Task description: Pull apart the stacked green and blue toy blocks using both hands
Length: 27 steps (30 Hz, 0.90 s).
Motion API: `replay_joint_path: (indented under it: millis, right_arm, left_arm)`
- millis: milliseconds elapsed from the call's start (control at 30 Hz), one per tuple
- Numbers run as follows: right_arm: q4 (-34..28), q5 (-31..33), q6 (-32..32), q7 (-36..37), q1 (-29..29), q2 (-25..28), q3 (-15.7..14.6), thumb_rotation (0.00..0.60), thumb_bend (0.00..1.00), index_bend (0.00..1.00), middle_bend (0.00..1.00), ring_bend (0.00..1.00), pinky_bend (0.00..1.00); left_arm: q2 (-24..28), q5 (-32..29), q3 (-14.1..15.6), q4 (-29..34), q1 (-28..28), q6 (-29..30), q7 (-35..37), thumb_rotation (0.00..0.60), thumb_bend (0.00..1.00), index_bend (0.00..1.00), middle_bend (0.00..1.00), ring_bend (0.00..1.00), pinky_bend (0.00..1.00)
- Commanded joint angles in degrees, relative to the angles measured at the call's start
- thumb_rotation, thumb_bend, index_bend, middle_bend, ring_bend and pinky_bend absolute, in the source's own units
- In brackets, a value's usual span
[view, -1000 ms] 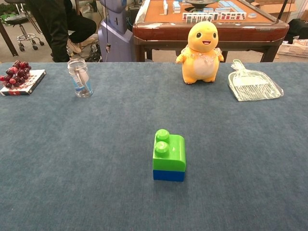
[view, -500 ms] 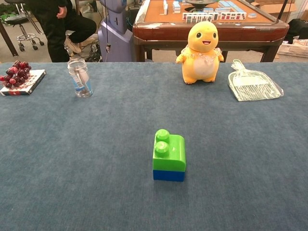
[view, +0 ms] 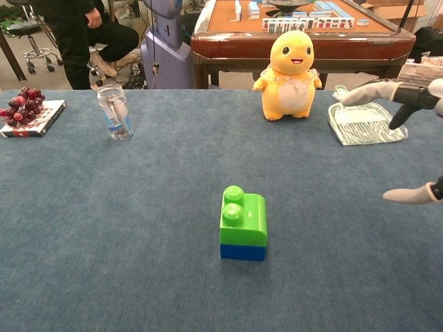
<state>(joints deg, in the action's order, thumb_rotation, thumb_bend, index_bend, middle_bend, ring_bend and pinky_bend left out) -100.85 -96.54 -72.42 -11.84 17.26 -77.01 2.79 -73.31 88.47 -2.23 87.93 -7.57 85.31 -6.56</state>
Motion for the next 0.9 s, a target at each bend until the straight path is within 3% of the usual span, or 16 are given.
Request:
replay_joint_path:
  millis: [33, 300, 900]
  right_arm:
    - [-0.6, -0.52, 2.03, -2.51, 1.75, -1.64, 0.09, 0.6, 0.0, 0.11, 0.09, 0.06, 0.26]
    - [-0.67, 0.74, 6.17, -8.41, 4.89, -6.89, 0.45, 0.6, 0.0, 0.0, 0.01, 0.0, 0.2]
    - [3.81, 5.08, 11.78, -13.68, 10.87, -16.26, 2.21, 0.6, 0.0, 0.0, 0.0, 0.0, 0.16]
  left_arm:
    - [-0.09, -0.15, 0.02, 0.05, 0.05, -0.02, 0.05, 0.6, 0.4, 0.3, 0.32, 0.33, 0.5]
    - [-0.59, -0.04, 0.43, -0.51, -0.01, -0.38, -0.08, 0.6, 0.4, 0.31, 0.32, 0.33, 0.5]
    - [-0.57, -0.5, 0.64, -0.59, 0.3, -0.37, 0.96, 0.6, 0.4, 0.31, 0.32, 0.33, 0.51]
